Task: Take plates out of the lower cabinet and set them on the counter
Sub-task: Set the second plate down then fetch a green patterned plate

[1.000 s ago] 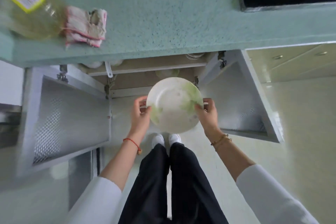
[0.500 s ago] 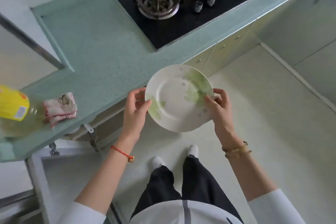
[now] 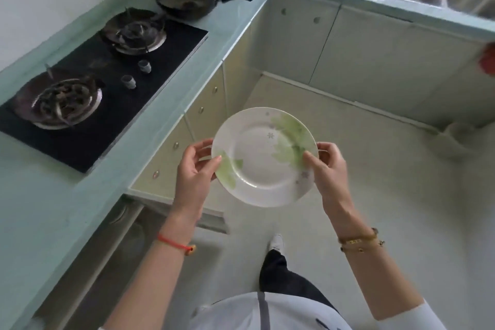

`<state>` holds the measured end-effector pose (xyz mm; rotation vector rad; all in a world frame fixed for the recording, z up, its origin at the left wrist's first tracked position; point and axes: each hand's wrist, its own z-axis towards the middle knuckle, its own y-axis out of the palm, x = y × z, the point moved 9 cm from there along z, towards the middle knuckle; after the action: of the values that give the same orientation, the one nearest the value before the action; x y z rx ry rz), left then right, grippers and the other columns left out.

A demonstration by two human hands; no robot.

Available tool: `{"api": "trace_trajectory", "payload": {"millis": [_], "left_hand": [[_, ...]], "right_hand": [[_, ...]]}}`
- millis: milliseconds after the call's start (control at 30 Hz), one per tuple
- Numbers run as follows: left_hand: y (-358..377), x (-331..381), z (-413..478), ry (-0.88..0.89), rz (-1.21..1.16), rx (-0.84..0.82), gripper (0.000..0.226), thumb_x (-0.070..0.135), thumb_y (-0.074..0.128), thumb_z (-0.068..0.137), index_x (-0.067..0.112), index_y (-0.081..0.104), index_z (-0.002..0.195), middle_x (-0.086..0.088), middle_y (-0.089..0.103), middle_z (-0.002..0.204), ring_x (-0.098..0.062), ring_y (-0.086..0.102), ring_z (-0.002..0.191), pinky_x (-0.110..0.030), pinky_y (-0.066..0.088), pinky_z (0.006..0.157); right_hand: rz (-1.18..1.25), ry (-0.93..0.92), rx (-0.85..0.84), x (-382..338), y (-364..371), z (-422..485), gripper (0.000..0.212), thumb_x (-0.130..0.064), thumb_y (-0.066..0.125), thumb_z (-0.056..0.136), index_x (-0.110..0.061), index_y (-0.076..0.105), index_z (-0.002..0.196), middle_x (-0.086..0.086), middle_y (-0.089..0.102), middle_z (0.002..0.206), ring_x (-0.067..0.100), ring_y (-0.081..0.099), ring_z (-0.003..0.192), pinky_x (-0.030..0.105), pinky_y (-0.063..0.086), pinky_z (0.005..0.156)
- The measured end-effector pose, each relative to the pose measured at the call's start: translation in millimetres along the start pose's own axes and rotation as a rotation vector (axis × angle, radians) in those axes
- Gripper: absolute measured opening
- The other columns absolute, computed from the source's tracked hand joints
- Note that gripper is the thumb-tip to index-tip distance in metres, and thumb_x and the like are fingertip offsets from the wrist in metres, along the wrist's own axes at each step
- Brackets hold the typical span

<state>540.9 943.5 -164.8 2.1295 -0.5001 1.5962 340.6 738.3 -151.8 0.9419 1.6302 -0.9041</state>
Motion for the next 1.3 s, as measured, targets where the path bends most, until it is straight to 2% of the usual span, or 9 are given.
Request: {"api": "trace_trajectory", "payload": {"millis": [300,433,600,700,833,967,1133,1300], "left_hand": [[168,25,107,0.036,-0.021,-0.075,0.033,-0.002,0.061,0.090,0.025,0.065,0.109,-0.003,0.068,0.113,-0.015,0.066,0.102,-0.024,0.057,0.075],[213,34,159,0.028,0.022,-0.097,0.031,-0.001,0.061,0.090,0.020,0.064,0.114,-0.006,0.068,0.114,-0.016,0.066,0.104,-0.029,0.057,0.081],[268,44,245,0.032,0.057,-0.113,0.031,-0.001,0.062,0.090,0.018,0.063,0.115,-0.006,0.068,0.113,-0.017,0.065,0.105,-0.030,0.057,0.083],[303,57,306,0.043,0.074,-0.135,0.030,0.000,0.062,0.090,0.018,0.063,0.113,-0.008,0.067,0.116,-0.024,0.064,0.110,-0.041,0.056,0.091],[350,88,392,0.064,0.092,-0.151,0.030,0.000,0.063,0.090,0.018,0.063,0.113,-0.010,0.068,0.116,-0.031,0.063,0.116,-0.050,0.053,0.099],[400,117,478,0.071,0.123,-0.191,0.030,-0.001,0.062,0.090,0.016,0.062,0.115,-0.011,0.067,0.117,-0.032,0.062,0.116,-0.051,0.052,0.100],[455,133,566,0.047,0.160,-0.226,0.032,-0.001,0.061,0.090,0.012,0.061,0.119,-0.013,0.066,0.119,-0.030,0.063,0.115,-0.052,0.051,0.101],[505,137,652,0.051,0.182,-0.226,0.030,-0.002,0.061,0.090,0.014,0.062,0.115,-0.014,0.068,0.117,-0.025,0.065,0.107,-0.051,0.053,0.098]], "right_hand": [[0.009,-0.059,0.095,-45,-88,150,0.013,-0.006,0.062,0.086,-0.015,0.058,0.094,-0.003,0.061,0.078,0.000,0.056,0.060,0.010,0.044,0.052],[0.006,-0.055,0.132,-54,-101,212,0.013,-0.008,0.063,0.085,-0.013,0.059,0.097,-0.004,0.064,0.082,0.007,0.059,0.070,0.010,0.047,0.056],[0.002,-0.033,0.177,-63,-102,308,0.015,-0.009,0.063,0.085,-0.013,0.060,0.099,-0.007,0.064,0.083,0.007,0.059,0.072,0.010,0.048,0.059],[0.001,-0.029,0.183,-77,-96,372,0.017,-0.010,0.063,0.085,-0.012,0.060,0.103,-0.003,0.065,0.091,0.010,0.061,0.080,0.020,0.051,0.070],[0.009,-0.027,0.209,-106,-87,464,0.017,-0.009,0.063,0.086,-0.012,0.060,0.102,0.000,0.066,0.094,0.013,0.062,0.085,0.023,0.049,0.072],[0.021,-0.025,0.249,-133,-79,550,0.016,-0.011,0.063,0.088,-0.012,0.059,0.104,-0.002,0.065,0.093,0.012,0.062,0.084,0.020,0.049,0.070],[0.008,-0.002,0.302,-154,-77,638,0.020,-0.011,0.062,0.088,-0.008,0.058,0.108,0.007,0.067,0.101,0.017,0.063,0.089,0.035,0.053,0.082],[-0.026,-0.001,0.307,-165,-76,734,0.016,-0.013,0.063,0.087,-0.012,0.059,0.103,0.004,0.067,0.095,0.017,0.063,0.086,0.035,0.052,0.080]]}}
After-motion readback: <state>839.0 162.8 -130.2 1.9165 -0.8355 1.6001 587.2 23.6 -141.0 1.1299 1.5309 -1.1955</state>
